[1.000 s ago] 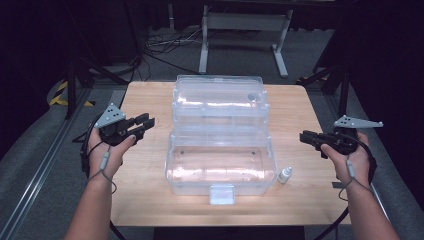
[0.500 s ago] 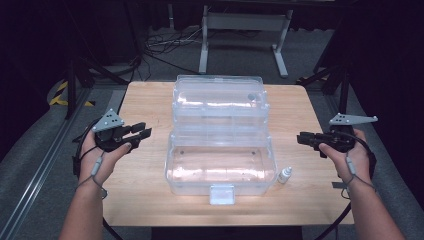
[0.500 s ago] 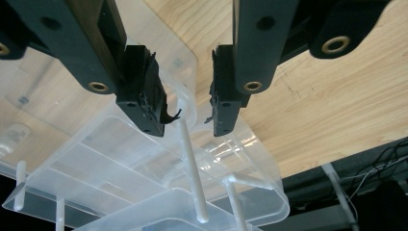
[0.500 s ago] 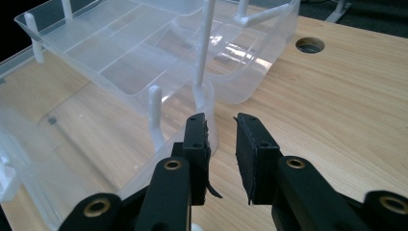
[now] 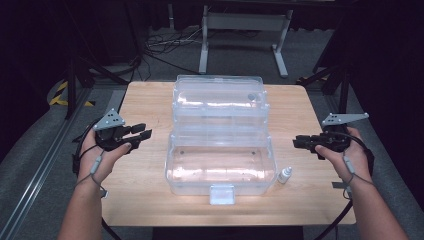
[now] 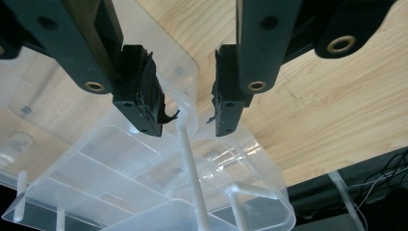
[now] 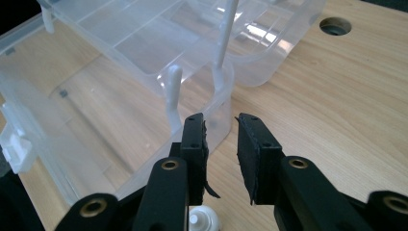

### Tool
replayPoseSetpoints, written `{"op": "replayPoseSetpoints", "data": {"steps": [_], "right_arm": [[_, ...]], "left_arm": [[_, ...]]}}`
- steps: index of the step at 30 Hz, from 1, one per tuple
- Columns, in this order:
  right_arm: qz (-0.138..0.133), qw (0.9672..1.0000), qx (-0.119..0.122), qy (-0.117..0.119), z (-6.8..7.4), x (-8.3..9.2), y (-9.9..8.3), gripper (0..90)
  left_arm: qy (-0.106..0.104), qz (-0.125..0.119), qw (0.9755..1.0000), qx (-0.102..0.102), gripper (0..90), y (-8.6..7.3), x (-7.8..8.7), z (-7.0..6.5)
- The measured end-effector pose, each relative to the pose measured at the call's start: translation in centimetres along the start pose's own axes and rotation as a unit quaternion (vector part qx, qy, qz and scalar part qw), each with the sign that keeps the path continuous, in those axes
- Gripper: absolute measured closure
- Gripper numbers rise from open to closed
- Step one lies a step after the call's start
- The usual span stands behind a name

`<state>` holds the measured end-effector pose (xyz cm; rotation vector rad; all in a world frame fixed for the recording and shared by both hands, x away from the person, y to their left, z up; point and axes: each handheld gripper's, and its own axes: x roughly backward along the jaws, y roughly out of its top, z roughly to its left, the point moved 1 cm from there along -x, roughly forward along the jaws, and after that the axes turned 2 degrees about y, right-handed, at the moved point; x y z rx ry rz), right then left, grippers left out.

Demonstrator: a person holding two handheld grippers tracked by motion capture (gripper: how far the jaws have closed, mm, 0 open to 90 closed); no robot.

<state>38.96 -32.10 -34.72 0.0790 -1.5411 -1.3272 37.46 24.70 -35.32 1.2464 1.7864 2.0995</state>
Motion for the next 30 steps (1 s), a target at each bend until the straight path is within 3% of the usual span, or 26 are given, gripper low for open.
{"op": "replayPoseSetpoints", "data": {"steps": [8,14,20,26,27,30], "right_arm": [[0.036,0.9993,0.011,0.007,0.3,-0.4,0.3,72.9],[0.075,0.9966,0.032,0.012,0.6,-1.0,0.9,72.0],[0.128,0.9893,0.069,0.011,1.0,-1.8,1.5,72.7],[0.173,0.9812,0.084,0.015,1.2,-2.4,1.9,72.1],[0.173,0.9812,0.084,0.015,1.2,-2.4,1.9,72.1],[0.199,0.9749,0.098,0.021,1.4,-2.8,2.0,70.1]], "left_arm": [[-0.003,0.003,1.0000,0.001,64.2,0.0,0.0,-0.1],[-0.002,0.006,1.0000,0.001,64.1,0.0,0.2,0.0],[-0.002,0.009,1.0000,0.002,63.9,0.0,0.4,0.1],[-0.001,0.014,0.9999,0.002,63.7,-0.1,0.5,0.1],[-0.001,0.014,0.9999,0.002,63.7,-0.1,0.5,0.1],[-0.001,0.014,0.9999,0.001,63.7,-0.2,0.6,0.1]]}}
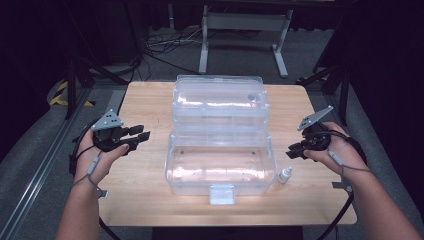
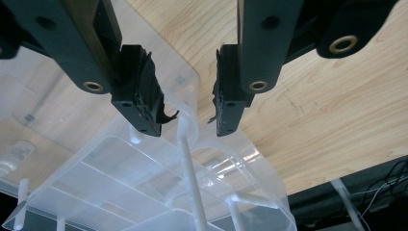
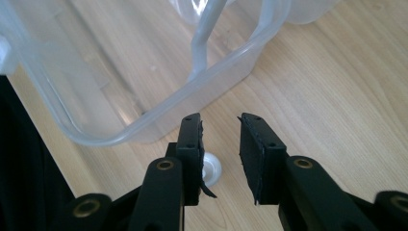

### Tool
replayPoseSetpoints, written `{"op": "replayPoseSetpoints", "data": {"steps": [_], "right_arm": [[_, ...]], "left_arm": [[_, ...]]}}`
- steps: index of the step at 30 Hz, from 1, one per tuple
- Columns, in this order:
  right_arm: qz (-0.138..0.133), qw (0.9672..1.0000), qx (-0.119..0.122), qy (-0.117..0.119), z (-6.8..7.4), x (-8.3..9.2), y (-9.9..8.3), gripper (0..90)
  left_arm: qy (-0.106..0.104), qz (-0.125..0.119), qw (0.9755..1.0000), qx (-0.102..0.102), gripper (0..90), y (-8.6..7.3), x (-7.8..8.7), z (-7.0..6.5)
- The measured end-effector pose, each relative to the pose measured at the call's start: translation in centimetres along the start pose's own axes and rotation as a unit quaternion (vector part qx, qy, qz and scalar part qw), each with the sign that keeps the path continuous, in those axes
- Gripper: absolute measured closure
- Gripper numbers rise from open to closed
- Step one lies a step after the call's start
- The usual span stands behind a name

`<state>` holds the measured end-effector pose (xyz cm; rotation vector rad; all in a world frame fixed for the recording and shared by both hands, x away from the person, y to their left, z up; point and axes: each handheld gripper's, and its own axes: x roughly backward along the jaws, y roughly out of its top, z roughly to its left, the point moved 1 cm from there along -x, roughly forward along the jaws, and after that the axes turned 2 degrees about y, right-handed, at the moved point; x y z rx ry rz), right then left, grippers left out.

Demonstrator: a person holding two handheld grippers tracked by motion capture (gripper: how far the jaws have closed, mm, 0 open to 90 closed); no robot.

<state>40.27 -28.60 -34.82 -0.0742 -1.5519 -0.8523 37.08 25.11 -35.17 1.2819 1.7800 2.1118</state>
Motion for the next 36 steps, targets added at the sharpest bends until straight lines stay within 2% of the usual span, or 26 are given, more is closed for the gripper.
{"op": "replayPoseSetpoints", "data": {"steps": [5,9,10,14,15,17,19,21,24,27,29,36], "right_arm": [[0.036,0.9990,0.026,0.006,0.1,-0.6,0.2,67.9],[0.053,0.9980,0.032,0.014,0.2,-0.9,0.3,67.6],[0.065,0.9969,0.043,0.016,0.3,-1.2,0.4,67.4],[0.081,0.9951,0.053,0.020,0.5,-1.5,0.6,66.4],[0.090,0.9937,0.063,0.022,0.6,-1.7,0.7,65.1],[0.094,0.9935,0.062,0.021,0.6,-1.7,0.8,64.5],[0.105,0.9915,0.073,0.022,0.7,-2.0,1.0,64.0],[0.109,0.9911,0.073,0.024,0.7,-2.1,1.0,63.9],[0.128,0.9879,0.085,0.024,0.6,-2.6,1.2,63.5],[0.135,0.9868,0.087,0.021,0.6,-2.8,1.2,63.1],[0.154,0.9835,0.093,0.021,0.7,-3.2,1.2,61.4],[0.169,0.9807,0.099,0.010,0.6,-3.7,1.1,60.1]], "left_arm": [[0.003,-0.001,1.0000,0.000,63.7,-0.2,0.0,0.0],[0.004,0.003,1.0000,0.001,63.8,-0.3,0.2,0.0],[0.005,0.003,1.0000,0.001,63.7,-0.4,0.4,0.0],[0.005,0.005,1.0000,0.001,63.7,-0.5,0.6,0.0],[0.007,0.007,0.9999,0.002,63.7,-0.6,0.6,0.0],[0.007,0.007,0.9999,0.002,63.6,-0.6,0.7,0.0],[0.008,0.006,0.9999,0.003,63.6,-0.7,0.8,0.1],[0.008,0.007,0.9999,0.004,63.6,-0.7,0.8,0.1],[0.009,0.006,0.9999,0.005,63.6,-0.8,0.8,0.2],[0.008,0.006,0.9999,0.005,63.6,-0.8,0.9,0.2],[0.008,0.007,0.9999,0.005,63.6,-0.8,0.9,0.2],[0.007,0.008,0.9999,0.005,63.6,-0.8,0.7,0.2]]}}
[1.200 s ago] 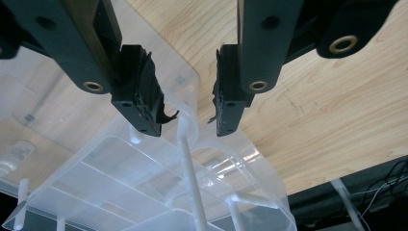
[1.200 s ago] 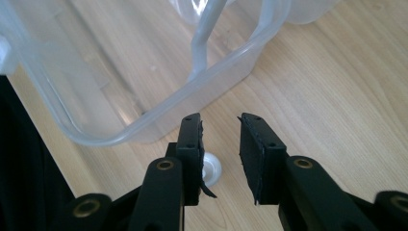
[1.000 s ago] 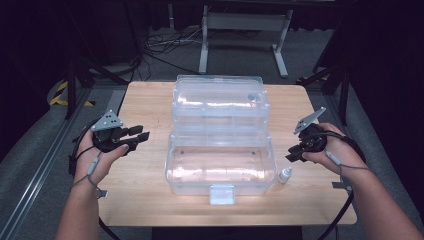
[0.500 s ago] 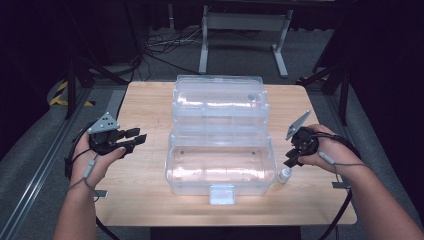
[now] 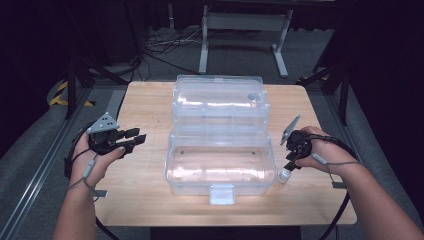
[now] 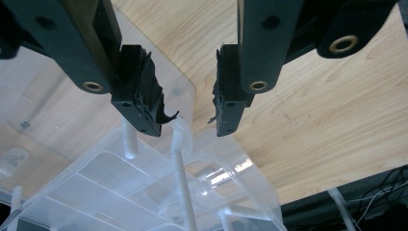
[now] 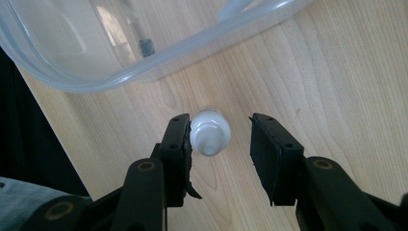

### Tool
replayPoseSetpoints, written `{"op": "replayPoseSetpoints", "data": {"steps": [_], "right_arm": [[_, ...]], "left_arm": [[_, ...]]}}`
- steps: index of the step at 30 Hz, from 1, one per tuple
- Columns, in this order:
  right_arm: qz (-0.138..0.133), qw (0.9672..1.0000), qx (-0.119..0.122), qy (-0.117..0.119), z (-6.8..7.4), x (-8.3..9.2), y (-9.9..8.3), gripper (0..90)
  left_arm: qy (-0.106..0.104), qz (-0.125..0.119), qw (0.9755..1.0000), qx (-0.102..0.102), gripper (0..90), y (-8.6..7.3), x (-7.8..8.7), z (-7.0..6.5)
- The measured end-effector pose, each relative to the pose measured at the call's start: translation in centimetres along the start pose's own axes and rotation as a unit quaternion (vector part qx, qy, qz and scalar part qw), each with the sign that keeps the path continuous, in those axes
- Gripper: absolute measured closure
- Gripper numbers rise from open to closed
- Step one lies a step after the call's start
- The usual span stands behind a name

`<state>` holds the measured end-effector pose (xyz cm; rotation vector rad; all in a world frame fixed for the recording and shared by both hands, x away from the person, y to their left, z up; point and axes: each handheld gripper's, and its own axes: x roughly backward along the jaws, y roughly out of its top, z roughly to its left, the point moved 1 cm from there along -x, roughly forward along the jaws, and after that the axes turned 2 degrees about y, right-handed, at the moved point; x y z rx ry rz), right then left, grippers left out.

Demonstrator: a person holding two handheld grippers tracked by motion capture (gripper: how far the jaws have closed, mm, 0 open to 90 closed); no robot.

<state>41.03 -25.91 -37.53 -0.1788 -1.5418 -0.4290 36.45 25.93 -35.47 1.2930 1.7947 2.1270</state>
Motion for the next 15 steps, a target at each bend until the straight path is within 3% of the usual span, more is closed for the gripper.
{"op": "replayPoseSetpoints", "data": {"steps": [15], "right_arm": [[0.035,0.9992,0.016,0.009,0.1,-2.2,-0.1,60.5]], "left_arm": [[-0.004,0.004,1.0000,0.000,63.4,0.0,-0.2,0.0]]}}
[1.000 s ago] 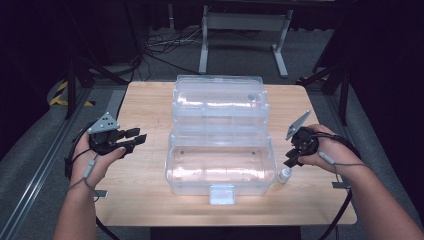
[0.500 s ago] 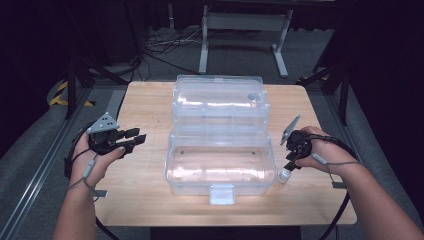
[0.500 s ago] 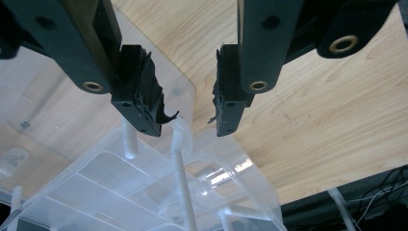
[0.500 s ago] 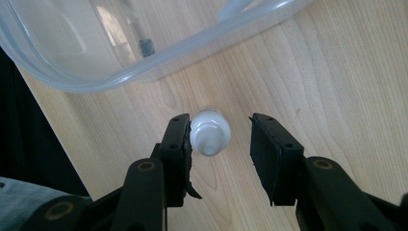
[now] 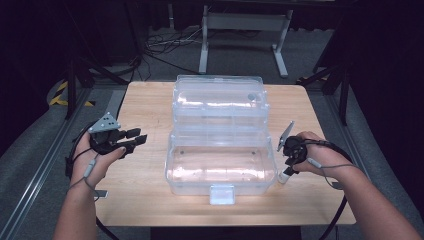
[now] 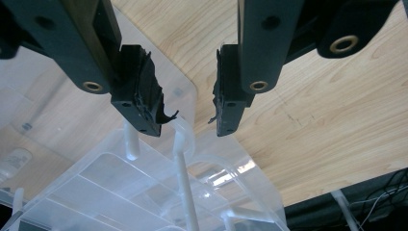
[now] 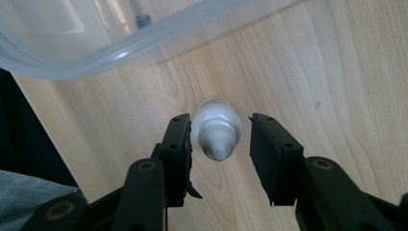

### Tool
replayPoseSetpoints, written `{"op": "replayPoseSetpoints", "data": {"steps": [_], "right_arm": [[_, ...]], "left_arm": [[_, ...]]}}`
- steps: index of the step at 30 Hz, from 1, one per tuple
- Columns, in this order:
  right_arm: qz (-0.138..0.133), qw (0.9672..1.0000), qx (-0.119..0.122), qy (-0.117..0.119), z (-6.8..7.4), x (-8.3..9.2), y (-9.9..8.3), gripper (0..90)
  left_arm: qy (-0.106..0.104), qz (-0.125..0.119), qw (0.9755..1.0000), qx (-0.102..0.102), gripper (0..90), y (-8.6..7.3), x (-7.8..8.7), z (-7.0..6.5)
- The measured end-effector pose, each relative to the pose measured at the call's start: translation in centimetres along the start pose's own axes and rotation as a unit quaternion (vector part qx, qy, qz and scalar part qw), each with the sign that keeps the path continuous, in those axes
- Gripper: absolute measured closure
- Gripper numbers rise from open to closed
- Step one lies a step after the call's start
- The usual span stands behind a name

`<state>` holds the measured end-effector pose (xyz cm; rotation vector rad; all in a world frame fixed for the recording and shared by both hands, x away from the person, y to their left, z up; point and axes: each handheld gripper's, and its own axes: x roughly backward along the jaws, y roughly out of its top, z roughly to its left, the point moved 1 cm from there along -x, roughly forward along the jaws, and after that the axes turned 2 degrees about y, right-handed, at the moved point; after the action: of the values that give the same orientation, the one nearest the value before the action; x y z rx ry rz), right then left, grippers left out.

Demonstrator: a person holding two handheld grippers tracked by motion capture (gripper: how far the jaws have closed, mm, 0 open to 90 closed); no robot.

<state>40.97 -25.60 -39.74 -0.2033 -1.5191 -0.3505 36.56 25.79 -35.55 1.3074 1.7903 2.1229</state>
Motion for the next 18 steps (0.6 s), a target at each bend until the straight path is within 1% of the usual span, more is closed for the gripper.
{"op": "replayPoseSetpoints", "data": {"steps": [9,13,18], "right_arm": [[0.011,0.9999,0.003,-0.001,0.27,-0.69,0.10,65.6],[0.013,0.9999,0.003,-0.007,0.40,-0.88,0.09,70.5],[0.010,0.9999,-0.002,-0.011,0.42,-0.91,0.10,70.9]], "left_arm": [[-0.001,0.000,1.0000,-0.001,63.3,0.02,0.03,0.01],[-0.002,0.001,1.0000,0.001,63.0,0.00,-0.03,-0.03],[-0.003,0.002,1.0000,-0.001,62.9,0.03,0.10,0.04]]}}
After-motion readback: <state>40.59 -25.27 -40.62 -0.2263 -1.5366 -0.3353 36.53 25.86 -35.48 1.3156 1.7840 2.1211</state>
